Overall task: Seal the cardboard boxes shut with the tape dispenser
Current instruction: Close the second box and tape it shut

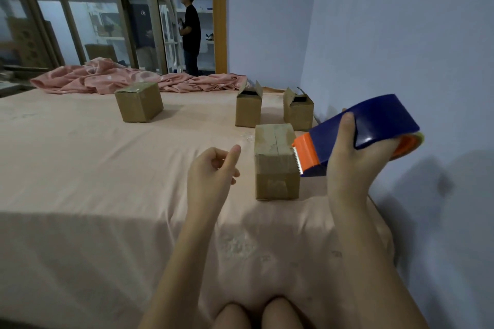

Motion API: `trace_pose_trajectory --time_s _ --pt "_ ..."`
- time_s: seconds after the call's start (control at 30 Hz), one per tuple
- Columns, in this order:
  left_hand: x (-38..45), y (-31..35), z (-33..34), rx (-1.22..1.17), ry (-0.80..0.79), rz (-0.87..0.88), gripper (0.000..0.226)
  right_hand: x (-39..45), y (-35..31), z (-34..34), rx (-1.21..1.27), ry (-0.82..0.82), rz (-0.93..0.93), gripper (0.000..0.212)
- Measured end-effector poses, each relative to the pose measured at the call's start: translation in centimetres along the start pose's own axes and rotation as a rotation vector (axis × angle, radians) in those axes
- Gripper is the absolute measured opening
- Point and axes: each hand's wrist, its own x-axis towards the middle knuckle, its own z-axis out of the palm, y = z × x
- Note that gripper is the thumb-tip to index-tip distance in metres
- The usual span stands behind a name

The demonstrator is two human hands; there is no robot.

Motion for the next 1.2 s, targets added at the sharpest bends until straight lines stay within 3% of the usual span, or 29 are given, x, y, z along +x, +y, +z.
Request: trace_pose_trajectory --time_s 0.23,0.37,0.67,1.2 --pt "1.8 -0.7 0.4 0.051 -0.010 -0.020 0.032 0.0 0.3 1.8 -0.250 -0.084 -0.163 0.050" --pt "2.7 -0.8 0.5 0.089 -0.023 -0.030 0.032 0.7 0.4 2.9 -0.442 -0.155 -0.213 0.056" --pt "4.0 -1.5 1.2 0.101 -0.061 -0.061 0.033 1.5 1.2 3.8 -0.659 -0.223 -0.195 0.057" --pt "3.7 -4.5 3.2 0.074 -0.096 -0.147 0.035 2.9 2.3 3.6 -0.833 -0.270 -0.159 0.051"
